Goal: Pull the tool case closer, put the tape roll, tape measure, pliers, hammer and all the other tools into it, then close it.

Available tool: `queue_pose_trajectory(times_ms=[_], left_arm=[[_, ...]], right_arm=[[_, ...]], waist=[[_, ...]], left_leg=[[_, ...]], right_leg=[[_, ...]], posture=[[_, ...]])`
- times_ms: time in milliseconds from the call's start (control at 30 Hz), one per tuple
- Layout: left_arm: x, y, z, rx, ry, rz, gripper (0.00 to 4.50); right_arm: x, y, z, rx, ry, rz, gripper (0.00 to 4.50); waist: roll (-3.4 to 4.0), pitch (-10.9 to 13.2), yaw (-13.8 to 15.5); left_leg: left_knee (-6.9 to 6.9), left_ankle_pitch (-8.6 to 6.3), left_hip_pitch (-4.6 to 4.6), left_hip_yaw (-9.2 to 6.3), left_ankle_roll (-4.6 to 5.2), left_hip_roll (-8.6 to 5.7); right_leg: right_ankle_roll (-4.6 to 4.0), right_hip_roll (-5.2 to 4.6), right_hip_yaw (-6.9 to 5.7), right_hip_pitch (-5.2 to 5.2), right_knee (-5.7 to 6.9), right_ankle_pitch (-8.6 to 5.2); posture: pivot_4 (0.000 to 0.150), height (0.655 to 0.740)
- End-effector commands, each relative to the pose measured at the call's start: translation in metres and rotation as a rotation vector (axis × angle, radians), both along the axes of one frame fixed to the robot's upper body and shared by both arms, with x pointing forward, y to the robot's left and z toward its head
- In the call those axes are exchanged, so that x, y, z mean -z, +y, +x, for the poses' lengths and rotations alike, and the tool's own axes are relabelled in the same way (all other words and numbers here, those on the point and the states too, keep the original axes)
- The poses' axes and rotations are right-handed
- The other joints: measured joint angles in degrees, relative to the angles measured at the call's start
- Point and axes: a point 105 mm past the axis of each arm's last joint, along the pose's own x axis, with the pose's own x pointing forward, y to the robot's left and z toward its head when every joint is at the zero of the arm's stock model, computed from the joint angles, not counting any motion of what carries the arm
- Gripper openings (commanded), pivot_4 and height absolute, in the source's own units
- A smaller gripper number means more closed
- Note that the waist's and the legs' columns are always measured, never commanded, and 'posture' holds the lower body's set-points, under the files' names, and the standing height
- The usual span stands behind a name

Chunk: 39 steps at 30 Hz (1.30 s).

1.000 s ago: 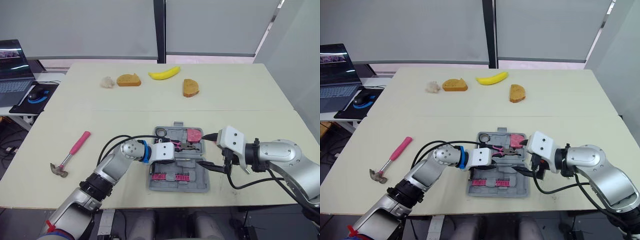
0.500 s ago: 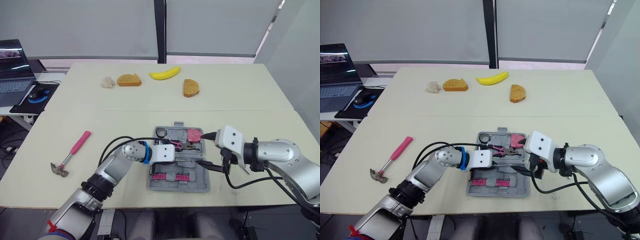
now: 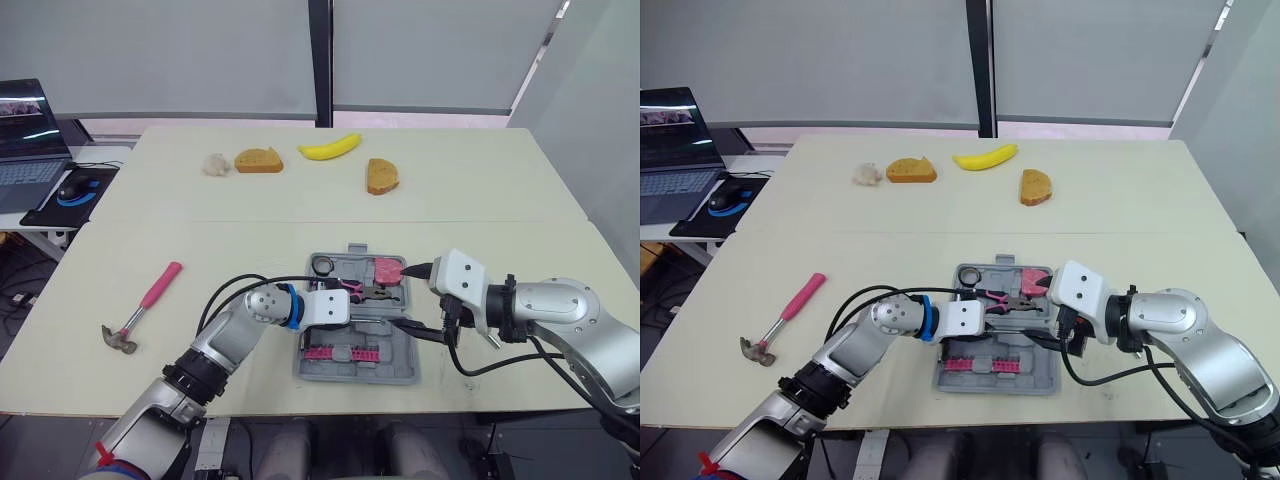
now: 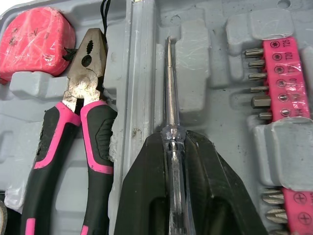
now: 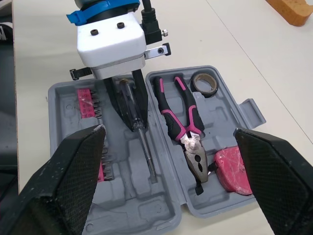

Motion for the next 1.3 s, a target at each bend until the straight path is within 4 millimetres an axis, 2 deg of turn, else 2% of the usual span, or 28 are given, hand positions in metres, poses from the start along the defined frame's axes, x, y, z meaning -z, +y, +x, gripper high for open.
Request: queue_pose_trajectory(times_ms=[33, 267, 533, 567, 700, 1067, 1300], left_arm=[[-0.017, -0.008, 0.002, 0.018, -0.066, -0.065, 1.44], [-0.024, -0.013, -0.001, 0.041, -0.069, -0.108, 1.44], [-0.036, -0.007, 0.007, 0.021, -0.078, -0.128, 1.44], [-0.035, -0.005, 0.008, 0.014, -0.073, -0.126, 1.06], [-0.025, 0.002, 0.01, -0.003, -0.059, -0.104, 0.07], [-0.017, 0.0, 0.008, -0.01, -0.034, -0.104, 0.07], [-0.004, 0.001, 0.006, -0.011, 0.013, -0.078, 0.07]], right_arm=[[-0.011, 0.005, 0.0, -0.024, -0.051, 0.013, 4.5], [-0.011, 0.005, 0.002, -0.023, -0.051, 0.015, 4.5], [-0.011, 0.004, 0.003, -0.016, -0.043, 0.015, 4.5], [-0.01, 0.003, 0.003, -0.014, -0.043, 0.014, 4.5], [-0.009, 0.002, 0.004, -0.01, -0.041, 0.012, 4.5], [-0.008, 0.001, 0.004, -0.005, -0.04, 0.011, 4.5], [-0.007, 0.0, 0.005, -0.001, -0.038, 0.008, 4.5]], waist=[[0.0, 0.0, 0.0], [0.0, 0.0, 0.0], [0.0, 0.0, 0.0], [0.0, 0.0, 0.0], [0.0, 0.0, 0.0], [0.0, 0.0, 0.0], [0.0, 0.0, 0.0]], left_leg=[[0.02, 0.0, 0.0, -0.01, 0.0, 0.0], [0.13, 0.0, -0.01, -0.03, 0.0, 0.0], [0.26, -0.01, -0.02, -0.04, 0.01, 0.0], [0.26, -0.01, -0.02, -0.04, 0.01, 0.0], [0.28, -0.01, -0.02, -0.04, 0.01, 0.0], [0.31, -0.01, -0.02, -0.05, 0.01, 0.0], [0.32, -0.01, -0.02, -0.05, 0.01, 0.0]], right_leg=[[0.0, 0.0, -0.01, 0.0, 0.01, 0.0], [0.0, 0.0, -0.02, 0.03, 0.02, 0.0], [0.0, 0.01, -0.03, 0.08, 0.03, 0.0], [0.0, 0.01, -0.03, 0.09, 0.03, 0.0], [0.01, 0.02, -0.03, 0.09, 0.03, 0.0], [0.01, 0.02, -0.04, 0.1, 0.03, 0.0], [0.01, 0.02, -0.04, 0.11, 0.03, 0.0]], posture=[[0.15, 0.74], [0.15, 0.74], [0.15, 0.74], [0.15, 0.74], [0.15, 0.74], [0.15, 0.74], [0.15, 0.74]])
